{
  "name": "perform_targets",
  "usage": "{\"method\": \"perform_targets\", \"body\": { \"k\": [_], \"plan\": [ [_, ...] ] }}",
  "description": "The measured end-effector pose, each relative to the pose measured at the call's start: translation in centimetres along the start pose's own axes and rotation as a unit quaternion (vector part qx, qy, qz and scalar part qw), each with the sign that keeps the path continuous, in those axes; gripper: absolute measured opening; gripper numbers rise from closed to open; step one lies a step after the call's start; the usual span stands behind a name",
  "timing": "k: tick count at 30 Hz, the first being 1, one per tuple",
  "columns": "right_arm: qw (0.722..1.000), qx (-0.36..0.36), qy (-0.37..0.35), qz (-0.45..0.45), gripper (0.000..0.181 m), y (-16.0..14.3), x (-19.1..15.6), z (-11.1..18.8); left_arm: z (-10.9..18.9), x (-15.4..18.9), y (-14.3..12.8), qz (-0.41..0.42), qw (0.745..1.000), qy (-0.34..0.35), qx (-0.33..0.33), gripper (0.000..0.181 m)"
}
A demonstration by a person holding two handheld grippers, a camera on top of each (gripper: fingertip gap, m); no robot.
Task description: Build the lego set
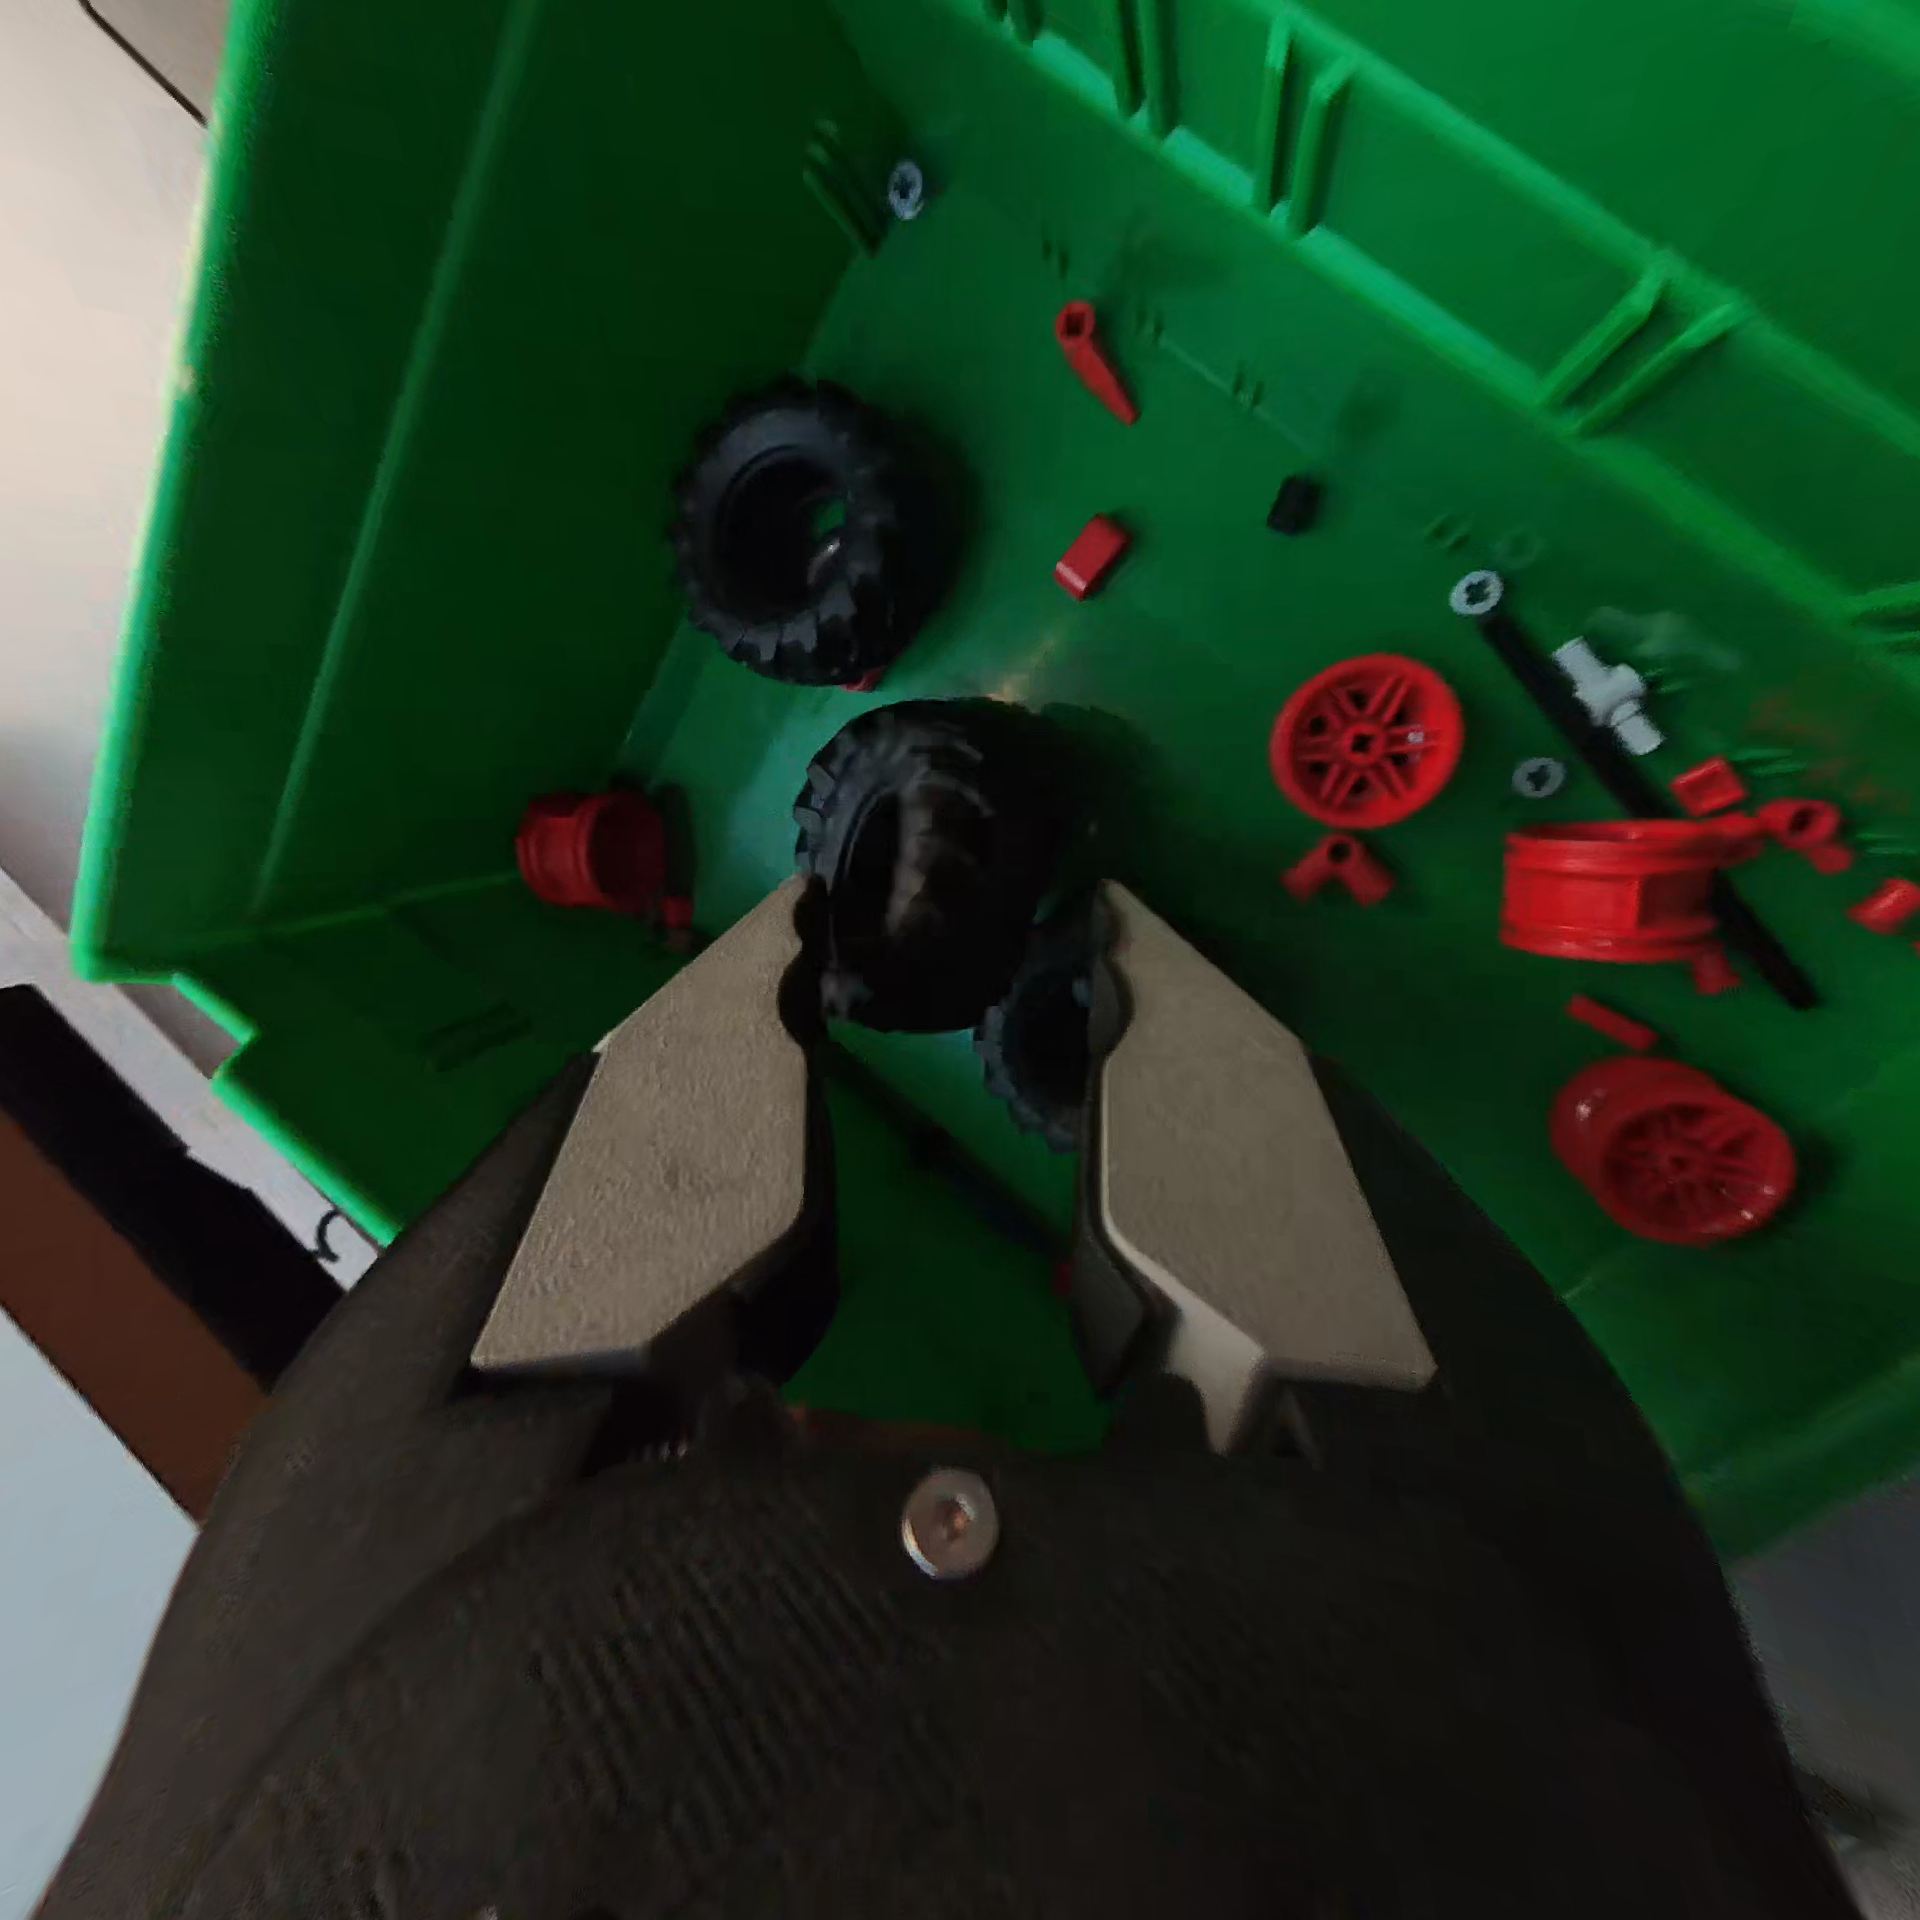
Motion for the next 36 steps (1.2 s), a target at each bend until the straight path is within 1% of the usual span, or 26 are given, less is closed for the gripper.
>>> {"method": "perform_targets", "body": {
  "k": [3, 5, 8, 10, 12, 14, 15, 17, 19, 21, 24, 25, 27, 29, 30, 31, 32, 33, 34, 36],
  "plan": [
    [1.000, 0.005, -0.003, 0.000, 0.051, 0.1, 0.0, 0.1, 1.2, -1.1, 0.9, 0.021, 0.998, 0.039, 0.039, 0.048],
    [1.000, 0.006, -0.002, 0.000, 0.051, 0.1, 0.0, 0.1, 2.5, -1.7, 1.5, 0.043, 0.994, 0.063, 0.072, 0.048],
    [1.000, 0.005, 0.000, 0.000, 0.051, 0.1, 0.0, 0.1, 4.9, -0.9, 2.4, 0.061, 0.988, 0.065, 0.128, 0.046],
    [1.000, 0.005, 0.002, -0.001, 0.052, 0.1, -0.1, 0.1, 6.1, 0.1, 2.9, 0.056, 0.985, 0.050, 0.155, 0.043],
    [1.000, 0.006, 0.005, 0.000, 0.052, 0.1, -0.1, 0.1, 6.6, 1.2, 2.7, 0.044, 0.987, 0.031, 0.151, 0.043],
    [1.000, 0.007, 0.006, 0.001, 0.052, 0.2, -0.2, 0.1, 6.7, 2.2, 2.1, 0.024, 0.991, 0.015, 0.134, 0.043],
    [1.000, 0.007, 0.006, 0.002, 0.052, 0.2, -0.2, 0.1, 6.6, 3.0, 1.9, 0.013, 0.992, -0.003, 0.128, 0.043],
    [1.000, 0.008, 0.008, 0.003, 0.052, 0.2, -0.3, 0.1, 6.5, 5.4, 1.2, -0.013, 0.991, -0.065, 0.117, 0.044],
    [1.000, 0.008, 0.010, 0.004, 0.052, 0.2, -0.4, 0.1, 6.1, 7.2, 0.5, -0.039, 0.988, -0.101, 0.106, 0.048],
    [1.000, 0.008, 0.011, 0.004, 0.052, 0.2, -0.4, 0.1, 5.5, 8.6, -0.1, -0.061, 0.988, -0.114, 0.089, 0.050],
    [1.000, 0.002, 0.016, 0.004, 0.052, 0.0, -0.5, 0.0, 4.7, 11.1, -0.1, -0.090, 0.980, -0.155, 0.085, 0.052],
    [1.000, 0.000, 0.018, 0.005, 0.053, 0.0, -0.6, -0.1, 4.3, 11.6, 0.0, -0.095, 0.979, -0.160, 0.081, 0.052],
    [1.000, -0.003, 0.018, 0.006, 0.053, -0.1, -0.6, -0.2, 2.9, 12.1, -0.3, -0.109, 0.981, -0.154, 0.049, 0.054],
    [1.000, -0.003, 0.019, 0.005, 0.052, -0.1, -0.6, -0.2, 1.4, 12.0, -1.3, -0.142, 0.981, -0.129, 0.002, 0.052],
    [1.000, -0.003, 0.020, 0.003, 0.052, -0.1, -0.6, -0.2, 1.1, 11.3, -1.3, -0.151, 0.983, -0.108, -0.003, 0.042],
    [1.000, -0.003, 0.021, 0.000, 0.052, -0.1, -0.5, -0.2, 1.0, 9.8, -1.1, -0.145, 0.987, -0.067, -0.004, 0.025],
    [1.000, -0.003, 0.022, -0.002, 0.053, -0.1, -0.5, -0.2, 1.1, 8.3, -1.1, -0.142, 0.989, -0.028, -0.010, 0.024],
    [1.000, -0.003, 0.024, -0.005, 0.053, -0.1, -0.5, -0.2, 1.4, 7.3, -1.2, -0.135, 0.991, -0.016, -0.012, 0.029],
    [1.000, -0.003, 0.026, -0.008, 0.053, -0.1, -0.4, -0.2, 2.0, 6.8, -1.3, -0.124, 0.992, -0.021, -0.005, 0.034],
    [1.000, -0.002, 0.028, -0.012, 0.054, -0.1, -0.4, -0.2, 3.2, 5.5, -1.2, -0.087, 0.996, -0.014, 0.016, 0.038]
  ]
}}
Point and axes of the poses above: each gripper's, where its closed fingertips meet, z back along the fingers, y out of its top, x = y × z across the jaws, the point moved 2 cm from there along z, back along the fingers, and after that the axes turned 5 degrees about y, right-handed, at the moved point
